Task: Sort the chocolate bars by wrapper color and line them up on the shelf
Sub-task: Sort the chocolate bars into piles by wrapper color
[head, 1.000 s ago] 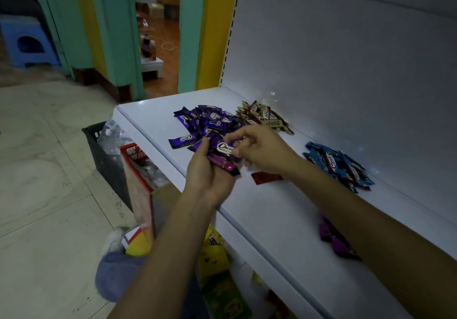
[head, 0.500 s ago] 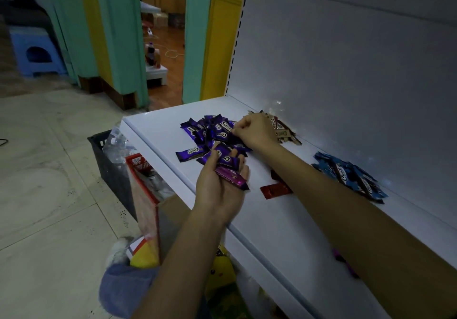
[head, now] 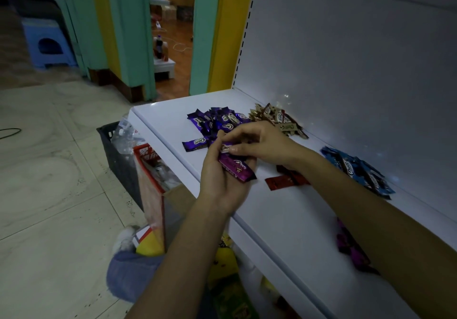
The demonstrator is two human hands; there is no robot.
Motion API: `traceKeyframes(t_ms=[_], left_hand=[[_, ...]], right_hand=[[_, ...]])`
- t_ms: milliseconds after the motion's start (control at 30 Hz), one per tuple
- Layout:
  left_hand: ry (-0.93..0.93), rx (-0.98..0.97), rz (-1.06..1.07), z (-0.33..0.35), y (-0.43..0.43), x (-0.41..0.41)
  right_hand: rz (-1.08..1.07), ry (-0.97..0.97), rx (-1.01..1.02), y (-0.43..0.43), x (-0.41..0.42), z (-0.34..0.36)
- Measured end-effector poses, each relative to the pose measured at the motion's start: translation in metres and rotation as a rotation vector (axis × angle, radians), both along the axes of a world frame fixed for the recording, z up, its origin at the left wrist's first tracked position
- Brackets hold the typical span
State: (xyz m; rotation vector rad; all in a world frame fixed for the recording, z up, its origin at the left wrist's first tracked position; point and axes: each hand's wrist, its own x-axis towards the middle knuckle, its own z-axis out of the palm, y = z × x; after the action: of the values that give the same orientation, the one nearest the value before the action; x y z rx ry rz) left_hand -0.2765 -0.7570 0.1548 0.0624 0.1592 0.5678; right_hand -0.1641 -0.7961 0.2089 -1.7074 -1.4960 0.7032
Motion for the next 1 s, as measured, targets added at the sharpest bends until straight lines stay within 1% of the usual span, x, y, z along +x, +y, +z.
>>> traceKeyframes(t_ms=[67,133,233,267,300,367,433,500,567,633,667,800,867,933,1000], left_hand=[[0.03,0.015,-0.003,0.001,-0.001,0.0],[0.043,0.018,0.003,0.001,0.0,0.001],[0.089,0.011,-0.004,0.002,0.0,0.002],[0.124,0.01,-0.008,0.004,-0.001,0.002],[0.156,0.012,-0.004,0.005,-0.002,0.001],[0.187,0.028,0.005,0.008,-0.003,0.001],[0.196,0.026,0.006,0.008,-0.002,0.003],[0.208,0.009,0.019,0.007,-0.002,0.001],[0.204,-0.002,0.033,0.007,-0.001,0.001],[0.202,-0.008,0.044,0.007,0.0,0.0],[0.203,-0.007,0.047,0.007,0.0,0.0],[0.184,-0.006,0.054,0.008,-0.001,-0.001],[0.182,-0.008,0.057,0.008,0.0,-0.001],[0.172,-0.002,0.058,0.007,0.0,-0.002],[0.168,-0.004,0.068,0.005,0.0,-0.002]], right_hand=[[-0.013,-0.007,-0.017,0.002,0.001,-0.001],[-0.07,0.032,0.003,0.006,0.001,-0.001],[-0.254,0.18,0.069,0.017,0.007,-0.002],[-0.337,0.184,0.099,0.023,0.012,-0.003],[-0.427,0.151,0.129,0.029,0.017,-0.005],[-0.58,0.026,0.175,0.043,0.031,-0.008],[-0.665,-0.137,0.195,0.057,0.039,-0.01],[-0.672,-0.308,0.173,0.068,0.044,-0.014],[-0.623,-0.452,0.11,0.077,0.047,-0.02],[-0.579,-0.55,0.046,0.081,0.048,-0.026],[-0.567,-0.569,0.025,0.082,0.05,-0.028],[-0.523,-0.573,0.017,0.078,0.057,-0.029],[-0.515,-0.546,0.063,0.072,0.053,-0.023],[-0.523,-0.454,0.131,0.059,0.041,-0.013],[-0.483,-0.331,0.184,0.039,0.023,-0.004]])
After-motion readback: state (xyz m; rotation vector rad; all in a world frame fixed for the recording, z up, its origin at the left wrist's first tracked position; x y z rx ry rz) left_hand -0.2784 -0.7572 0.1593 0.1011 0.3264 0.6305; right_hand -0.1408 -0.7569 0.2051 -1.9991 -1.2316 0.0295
